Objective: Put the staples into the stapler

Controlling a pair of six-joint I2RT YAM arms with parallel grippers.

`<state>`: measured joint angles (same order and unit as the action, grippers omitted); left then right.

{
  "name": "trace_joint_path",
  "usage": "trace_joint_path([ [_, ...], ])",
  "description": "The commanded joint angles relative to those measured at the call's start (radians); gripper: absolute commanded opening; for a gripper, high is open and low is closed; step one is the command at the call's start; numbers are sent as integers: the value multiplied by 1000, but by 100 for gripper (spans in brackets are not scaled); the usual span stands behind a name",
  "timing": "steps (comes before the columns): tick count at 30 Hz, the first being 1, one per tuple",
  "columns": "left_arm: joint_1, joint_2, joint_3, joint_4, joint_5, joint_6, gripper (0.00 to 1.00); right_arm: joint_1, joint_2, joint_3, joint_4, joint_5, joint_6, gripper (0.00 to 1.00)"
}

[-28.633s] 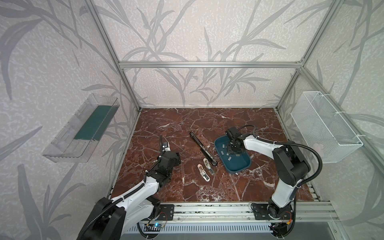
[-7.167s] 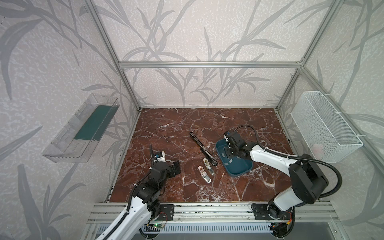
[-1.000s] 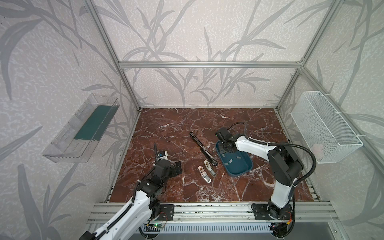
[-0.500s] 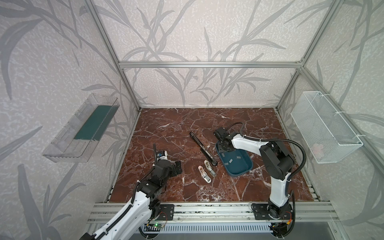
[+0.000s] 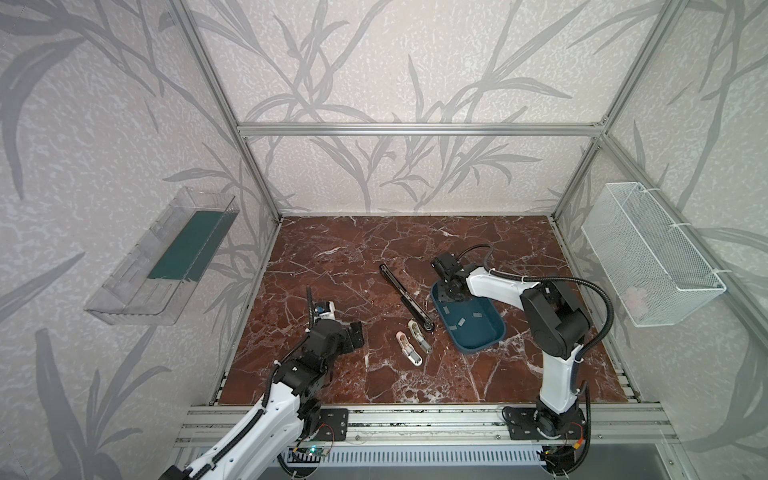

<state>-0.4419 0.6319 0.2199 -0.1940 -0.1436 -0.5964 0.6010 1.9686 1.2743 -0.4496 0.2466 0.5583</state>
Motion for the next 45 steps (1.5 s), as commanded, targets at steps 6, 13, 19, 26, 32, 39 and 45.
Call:
trace_joint_path([
  [6,4,0,21,8,-7,-8,99,-4,45,-3,-73,-21,-3,23],
  [13,3,-1,21,7,-8,-8,99,-4,68,20,-75,-39,-11,24],
  [19,3,0,22,8,-7,-8,99,-4,86,31,-80,-49,-12,24],
  [26,3,0,20,8,-8,-8,99,-4,86,24,-81,-52,-14,22],
  [32,3,-1,21,10,-6,-9,99,-5,72,-1,-84,-37,-14,17],
  [39,3,0,21,10,-4,-10,99,-5,49,-30,-76,-18,-21,16],
  [45,3,0,20,7,-1,-9,99,-5,-22,-62,-42,-24,-62,16],
])
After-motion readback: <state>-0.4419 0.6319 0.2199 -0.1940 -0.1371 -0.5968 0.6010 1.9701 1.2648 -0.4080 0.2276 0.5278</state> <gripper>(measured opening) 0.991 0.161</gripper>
